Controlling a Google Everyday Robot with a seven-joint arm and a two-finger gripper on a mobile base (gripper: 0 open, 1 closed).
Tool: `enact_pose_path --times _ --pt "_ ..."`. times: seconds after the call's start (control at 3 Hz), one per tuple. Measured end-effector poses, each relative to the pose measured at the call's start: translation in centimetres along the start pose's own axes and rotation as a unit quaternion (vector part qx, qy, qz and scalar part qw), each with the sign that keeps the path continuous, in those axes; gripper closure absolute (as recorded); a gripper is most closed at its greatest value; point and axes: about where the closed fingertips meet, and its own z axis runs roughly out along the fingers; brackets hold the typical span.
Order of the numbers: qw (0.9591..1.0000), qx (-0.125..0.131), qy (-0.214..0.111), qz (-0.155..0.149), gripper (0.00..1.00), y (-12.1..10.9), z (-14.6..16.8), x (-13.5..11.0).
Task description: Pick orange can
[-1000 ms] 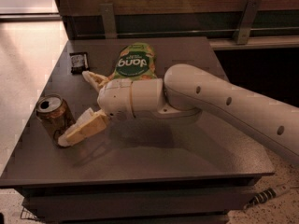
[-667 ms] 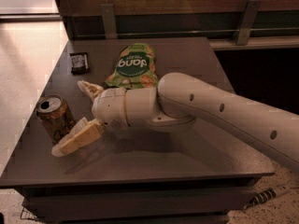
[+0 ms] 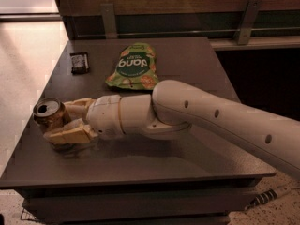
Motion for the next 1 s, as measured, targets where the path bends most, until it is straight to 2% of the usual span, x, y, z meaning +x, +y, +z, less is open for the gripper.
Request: enact_pose_path --times 0.33,0.67,1.0 --pt "1.0000 -0.002 0.000 -0.001 0.69 0.13 0.14 -0.11" --pt "1.0000 -0.004 0.000 -0.003 0.99 0.33 0.35 -0.26" --pt "1.0000 -0.005 0.000 -0.003 1.00 0.37 0.39 -0.29"
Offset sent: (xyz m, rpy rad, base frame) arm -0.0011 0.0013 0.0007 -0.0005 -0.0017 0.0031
